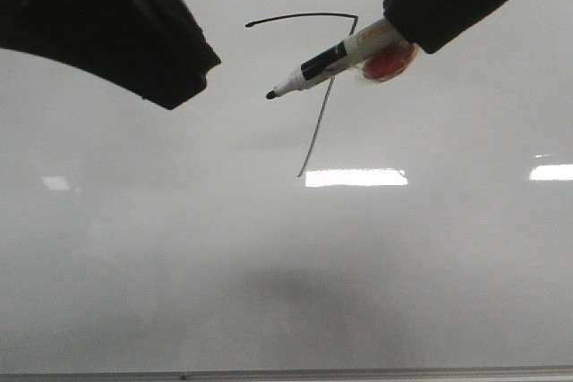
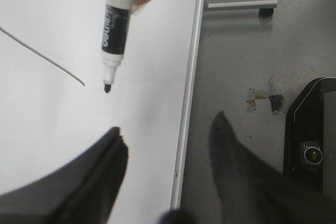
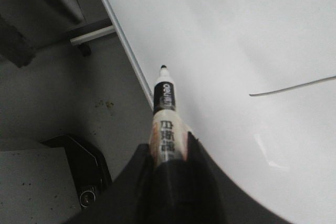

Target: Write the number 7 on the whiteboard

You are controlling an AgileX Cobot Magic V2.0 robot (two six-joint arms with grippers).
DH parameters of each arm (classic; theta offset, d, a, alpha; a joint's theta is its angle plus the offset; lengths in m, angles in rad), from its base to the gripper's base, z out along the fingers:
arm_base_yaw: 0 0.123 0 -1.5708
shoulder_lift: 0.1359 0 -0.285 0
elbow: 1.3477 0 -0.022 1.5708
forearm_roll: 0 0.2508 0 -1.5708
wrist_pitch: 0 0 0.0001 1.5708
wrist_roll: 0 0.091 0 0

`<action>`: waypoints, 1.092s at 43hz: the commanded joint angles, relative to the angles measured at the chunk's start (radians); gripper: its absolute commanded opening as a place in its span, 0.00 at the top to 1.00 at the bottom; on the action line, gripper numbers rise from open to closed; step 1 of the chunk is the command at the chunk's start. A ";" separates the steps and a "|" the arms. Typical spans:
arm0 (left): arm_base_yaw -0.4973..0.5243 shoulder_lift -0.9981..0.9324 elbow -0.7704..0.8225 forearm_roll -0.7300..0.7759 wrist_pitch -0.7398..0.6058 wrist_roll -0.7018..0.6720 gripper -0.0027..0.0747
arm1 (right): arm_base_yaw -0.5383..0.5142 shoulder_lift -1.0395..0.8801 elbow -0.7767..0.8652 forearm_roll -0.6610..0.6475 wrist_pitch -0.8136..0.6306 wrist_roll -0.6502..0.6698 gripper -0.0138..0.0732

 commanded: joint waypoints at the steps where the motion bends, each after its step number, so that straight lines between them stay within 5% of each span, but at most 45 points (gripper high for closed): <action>1: -0.004 -0.020 -0.034 -0.021 -0.046 -0.009 0.24 | 0.053 -0.025 -0.032 0.016 -0.019 -0.015 0.91; 7: -0.004 -0.020 -0.034 -0.021 -0.046 -0.009 0.25 | 0.159 -0.023 -0.067 0.016 -0.047 -0.015 0.91; 14: -0.004 -0.020 -0.034 -0.021 -0.046 -0.009 0.40 | 0.237 -0.022 -0.108 0.013 -0.090 -0.015 0.91; 21: -0.004 -0.020 -0.034 -0.021 -0.046 -0.009 0.52 | 0.255 -0.002 -0.125 0.013 -0.083 -0.015 0.91; 35: -0.004 -0.020 -0.034 -0.021 -0.046 -0.009 0.59 | 0.255 0.063 -0.128 0.012 -0.079 -0.015 0.91; 47: -0.004 -0.020 -0.034 -0.021 -0.046 -0.009 0.85 | 0.255 0.064 -0.128 0.019 -0.079 -0.015 0.91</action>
